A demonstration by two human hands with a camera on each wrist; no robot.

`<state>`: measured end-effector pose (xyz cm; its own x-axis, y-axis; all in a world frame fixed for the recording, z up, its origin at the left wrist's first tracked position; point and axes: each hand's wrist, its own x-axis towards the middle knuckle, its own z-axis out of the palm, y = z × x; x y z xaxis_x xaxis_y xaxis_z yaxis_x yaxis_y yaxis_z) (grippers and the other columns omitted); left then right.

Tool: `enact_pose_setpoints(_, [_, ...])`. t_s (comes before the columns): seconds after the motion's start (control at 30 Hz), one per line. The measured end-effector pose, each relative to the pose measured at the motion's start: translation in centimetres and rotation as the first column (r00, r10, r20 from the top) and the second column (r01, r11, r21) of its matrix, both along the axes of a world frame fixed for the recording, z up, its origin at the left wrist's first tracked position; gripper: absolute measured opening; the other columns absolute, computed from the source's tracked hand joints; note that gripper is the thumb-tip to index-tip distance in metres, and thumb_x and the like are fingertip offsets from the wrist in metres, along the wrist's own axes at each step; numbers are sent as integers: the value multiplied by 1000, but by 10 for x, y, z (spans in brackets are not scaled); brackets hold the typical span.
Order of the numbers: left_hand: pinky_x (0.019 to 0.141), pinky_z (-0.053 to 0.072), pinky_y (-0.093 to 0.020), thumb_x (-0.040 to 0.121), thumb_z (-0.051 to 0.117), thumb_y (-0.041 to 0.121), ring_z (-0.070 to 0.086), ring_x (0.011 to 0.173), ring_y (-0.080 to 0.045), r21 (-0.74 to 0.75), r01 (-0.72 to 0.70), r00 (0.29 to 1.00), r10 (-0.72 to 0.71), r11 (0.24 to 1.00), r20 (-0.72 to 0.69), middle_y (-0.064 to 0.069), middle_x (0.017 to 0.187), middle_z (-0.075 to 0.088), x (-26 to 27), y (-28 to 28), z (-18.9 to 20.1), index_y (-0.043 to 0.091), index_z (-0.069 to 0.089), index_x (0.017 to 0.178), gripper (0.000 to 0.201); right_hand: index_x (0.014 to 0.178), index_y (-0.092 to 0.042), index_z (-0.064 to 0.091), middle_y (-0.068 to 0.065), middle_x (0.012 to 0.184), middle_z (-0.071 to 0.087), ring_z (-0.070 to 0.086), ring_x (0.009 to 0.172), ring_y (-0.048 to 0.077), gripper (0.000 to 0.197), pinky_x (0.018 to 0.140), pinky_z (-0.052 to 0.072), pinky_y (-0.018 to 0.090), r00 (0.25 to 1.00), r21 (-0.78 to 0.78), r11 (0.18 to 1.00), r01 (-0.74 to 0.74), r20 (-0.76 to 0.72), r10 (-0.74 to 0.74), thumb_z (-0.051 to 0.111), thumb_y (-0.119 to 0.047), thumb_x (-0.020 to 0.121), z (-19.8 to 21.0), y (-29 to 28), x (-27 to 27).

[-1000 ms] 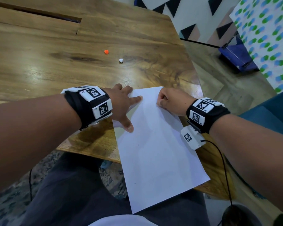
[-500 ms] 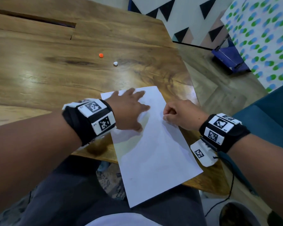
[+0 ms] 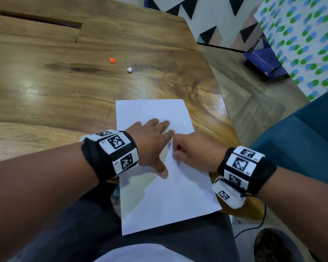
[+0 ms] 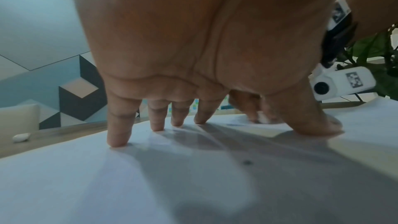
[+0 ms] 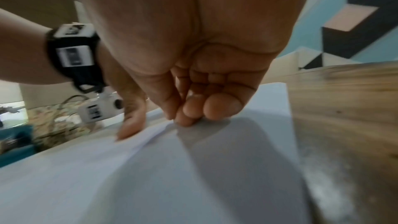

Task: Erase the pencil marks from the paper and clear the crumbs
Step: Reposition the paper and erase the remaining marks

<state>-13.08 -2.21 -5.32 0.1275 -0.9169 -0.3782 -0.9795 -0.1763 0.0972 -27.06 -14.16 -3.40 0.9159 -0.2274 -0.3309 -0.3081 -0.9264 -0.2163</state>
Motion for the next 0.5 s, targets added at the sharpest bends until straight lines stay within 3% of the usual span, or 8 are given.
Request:
enact_pose_setpoints(0.1, [115,32,-52,63,68,85,5,155,-29,4,-8,1000,8,1000,-2,-2,170,3,0,0,0,25,11,161,129,92,-22,56,0,82,66,61,81,24,11,73,53,40,990,-22,993,119,82,-117,55,-34,93,2,-16,8])
enact_pose_setpoints(0.33, [119,25,-55,61,69,87,-2,157,-27,30,1,1000,-1,1000,1,-1,171,-6,2,-1,-1,24,3,163,136,99,-23,62,-1,89,69,61,82,18,12,72,52,35,993,113,989,-95,-61,102,56,-31,94,4,21,-4])
enact_pose_setpoints(0.5, [121,19,-58,64,71,82,-8,157,-25,84,8,1000,-7,996,-4,2,171,-12,10,-8,2,33,-3,162,132,93,-21,62,-8,85,65,59,84,16,8,73,48,30,995,3,995,102,22,-102,58,-27,93,8,-41,12])
